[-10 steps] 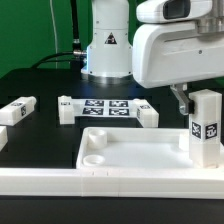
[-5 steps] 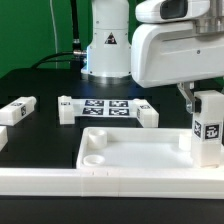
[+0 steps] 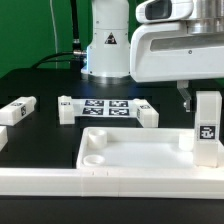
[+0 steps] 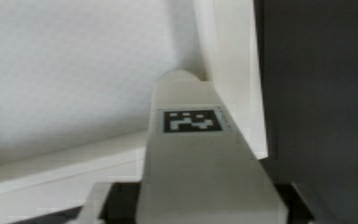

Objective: Assemble desk

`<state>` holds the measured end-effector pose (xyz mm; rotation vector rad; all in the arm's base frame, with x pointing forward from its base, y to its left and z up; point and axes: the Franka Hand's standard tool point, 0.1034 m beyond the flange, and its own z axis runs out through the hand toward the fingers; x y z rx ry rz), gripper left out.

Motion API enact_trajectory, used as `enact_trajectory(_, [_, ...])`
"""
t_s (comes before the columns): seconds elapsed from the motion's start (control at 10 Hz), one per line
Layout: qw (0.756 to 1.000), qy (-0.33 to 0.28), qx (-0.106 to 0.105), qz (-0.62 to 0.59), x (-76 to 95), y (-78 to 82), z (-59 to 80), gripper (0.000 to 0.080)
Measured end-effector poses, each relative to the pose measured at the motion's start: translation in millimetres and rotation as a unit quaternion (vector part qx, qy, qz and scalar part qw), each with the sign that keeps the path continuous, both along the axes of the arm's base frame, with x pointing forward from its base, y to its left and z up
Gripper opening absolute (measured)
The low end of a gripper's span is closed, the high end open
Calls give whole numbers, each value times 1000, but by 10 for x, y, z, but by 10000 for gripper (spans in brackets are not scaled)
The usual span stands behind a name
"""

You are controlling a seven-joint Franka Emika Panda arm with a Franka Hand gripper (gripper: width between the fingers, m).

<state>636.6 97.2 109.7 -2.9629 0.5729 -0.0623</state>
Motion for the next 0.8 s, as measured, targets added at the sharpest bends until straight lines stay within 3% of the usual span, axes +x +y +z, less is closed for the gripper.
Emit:
enact_trajectory(0.4, [987, 15, 9, -157, 0, 4, -6, 291])
enact_trajectory(0.7, [960, 31, 26, -278, 4, -18, -6, 291])
enact_trajectory(0.8, [940, 39, 29, -338, -4, 2, -9, 291])
